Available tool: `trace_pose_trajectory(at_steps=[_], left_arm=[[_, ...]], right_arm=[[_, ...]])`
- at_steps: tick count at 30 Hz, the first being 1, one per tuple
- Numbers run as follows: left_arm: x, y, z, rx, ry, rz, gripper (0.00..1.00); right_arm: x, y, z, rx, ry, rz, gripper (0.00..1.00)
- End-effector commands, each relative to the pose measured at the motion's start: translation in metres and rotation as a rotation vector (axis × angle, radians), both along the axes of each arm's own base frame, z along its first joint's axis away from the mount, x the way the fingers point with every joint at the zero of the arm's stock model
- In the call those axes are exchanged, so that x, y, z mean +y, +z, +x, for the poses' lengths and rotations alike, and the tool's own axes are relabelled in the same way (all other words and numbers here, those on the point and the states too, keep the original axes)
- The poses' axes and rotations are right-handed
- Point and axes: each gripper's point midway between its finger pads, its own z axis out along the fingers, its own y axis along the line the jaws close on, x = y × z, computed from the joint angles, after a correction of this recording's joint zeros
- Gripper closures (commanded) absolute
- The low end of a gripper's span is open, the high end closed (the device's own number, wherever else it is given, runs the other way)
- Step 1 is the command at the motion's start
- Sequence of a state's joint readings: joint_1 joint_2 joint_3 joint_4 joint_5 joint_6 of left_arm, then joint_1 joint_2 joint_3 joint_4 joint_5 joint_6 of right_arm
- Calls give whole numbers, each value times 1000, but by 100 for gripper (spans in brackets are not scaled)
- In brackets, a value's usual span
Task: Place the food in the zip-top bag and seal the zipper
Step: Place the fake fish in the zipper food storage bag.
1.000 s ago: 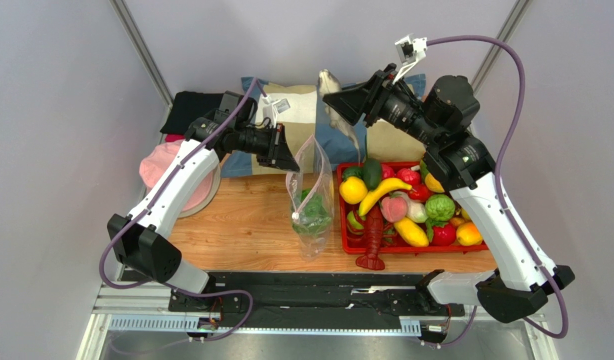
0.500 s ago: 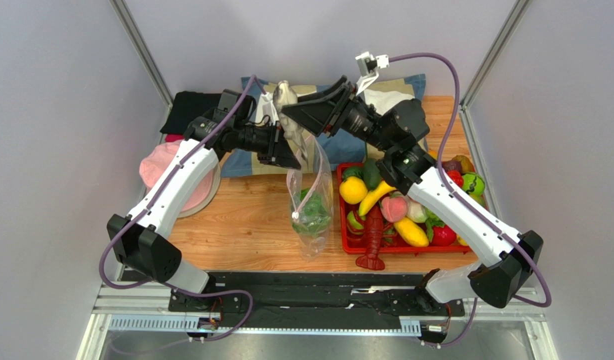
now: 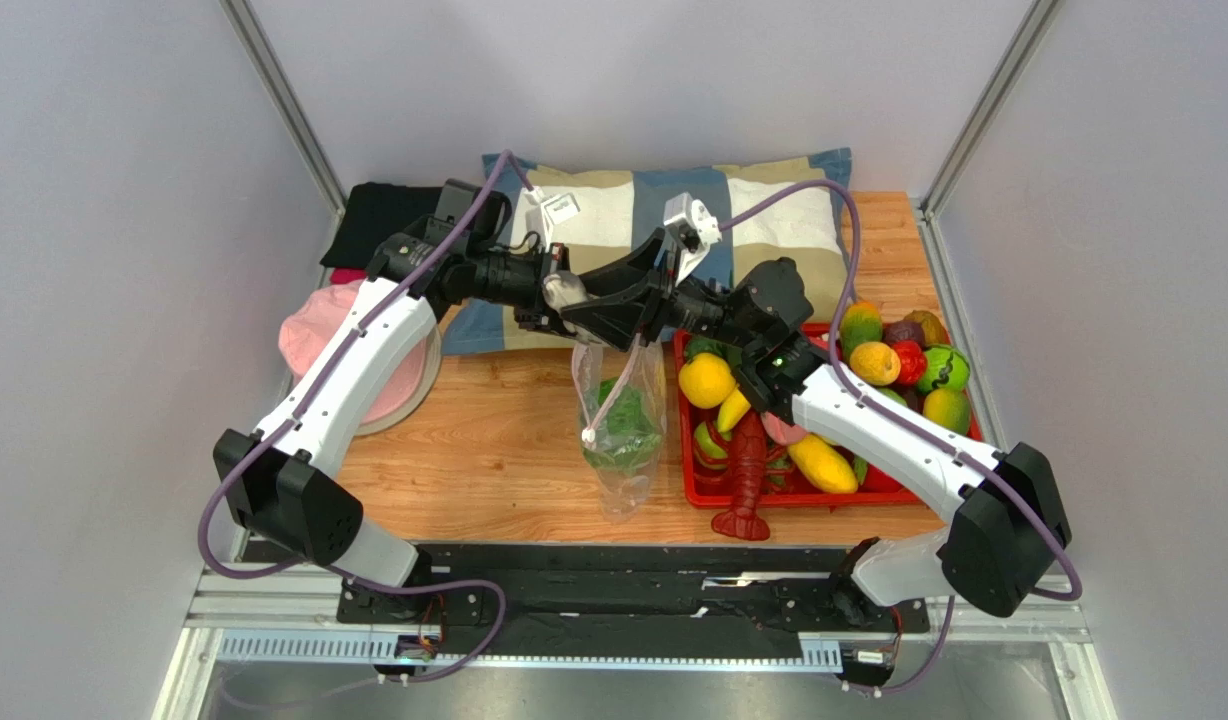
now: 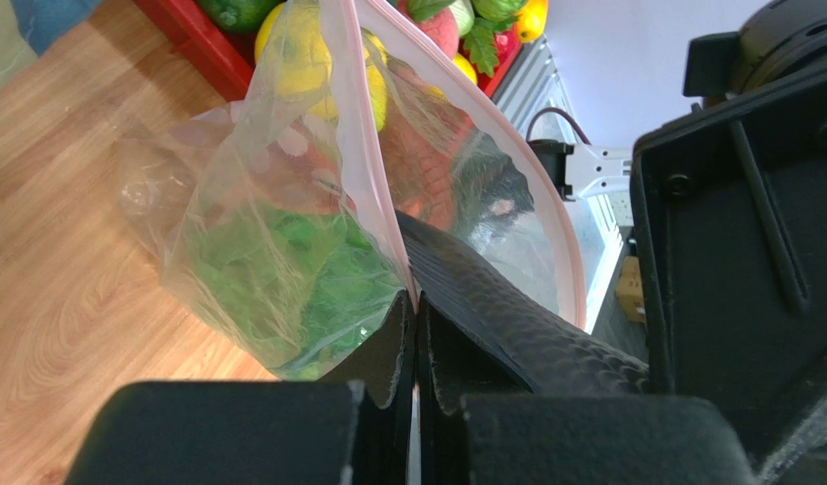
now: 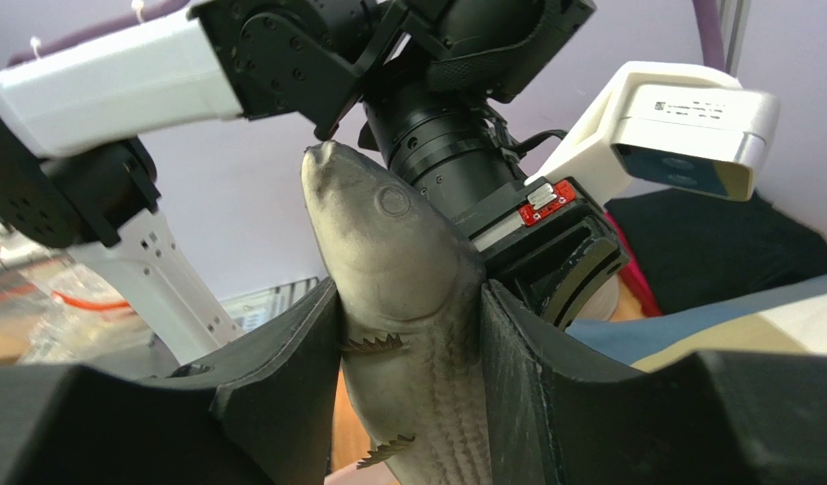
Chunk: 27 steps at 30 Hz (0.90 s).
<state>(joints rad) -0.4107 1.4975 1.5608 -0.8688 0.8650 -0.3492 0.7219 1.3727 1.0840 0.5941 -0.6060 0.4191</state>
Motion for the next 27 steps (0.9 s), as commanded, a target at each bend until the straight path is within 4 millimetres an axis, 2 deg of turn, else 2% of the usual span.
trace_pose_trajectory(at_steps=[1, 4, 8, 12, 13, 14, 15, 16, 17, 18, 20, 21, 24, 27], left_arm=[[0, 24, -9, -58, -49, -58, 100], [5, 28, -8, -41, -46, -87, 100], [10, 39, -10, -71, -55, -105, 100], [11, 45, -19, -84, -84, -116, 100], [12, 44, -20, -80, -89, -118, 100], [12, 44, -22, -79, -93, -115, 100], [12, 44, -22, -81, -95, -114, 100], [12, 44, -22, -86, -98, -115, 100], [13, 45, -23, -94, -98, -111, 100], [13, 46, -23, -104, -97, -110, 100], [15, 47, -21, -119, -84, -98, 100], [15, 48, -21, -123, -83, -99, 100], [14, 51, -23, -146, -87, -89, 100], [9, 53, -27, -167, -98, -78, 100]], right_arm=[[-13, 16, -18, -261, 18, 13, 100], [-16, -5, -25, -317, 51, -56, 100], [-22, -24, -30, -390, 60, -139, 100], [-27, -37, -29, -441, 62, -207, 100], [-28, -45, -32, -436, 84, -235, 99], [-29, -44, -32, -447, 88, -244, 96], [-30, -44, -33, -472, 90, -255, 86], [-31, -51, -36, -453, 113, -283, 79], [-31, -48, -37, -459, 121, -291, 72], [-32, -44, -39, -464, 122, -295, 56], [-34, -45, -41, -429, 132, -312, 34], [-36, -35, -44, -436, 130, -302, 17], [-40, -22, -47, -396, 116, -294, 3], [-49, -5, -49, -356, 67, -284, 2]])
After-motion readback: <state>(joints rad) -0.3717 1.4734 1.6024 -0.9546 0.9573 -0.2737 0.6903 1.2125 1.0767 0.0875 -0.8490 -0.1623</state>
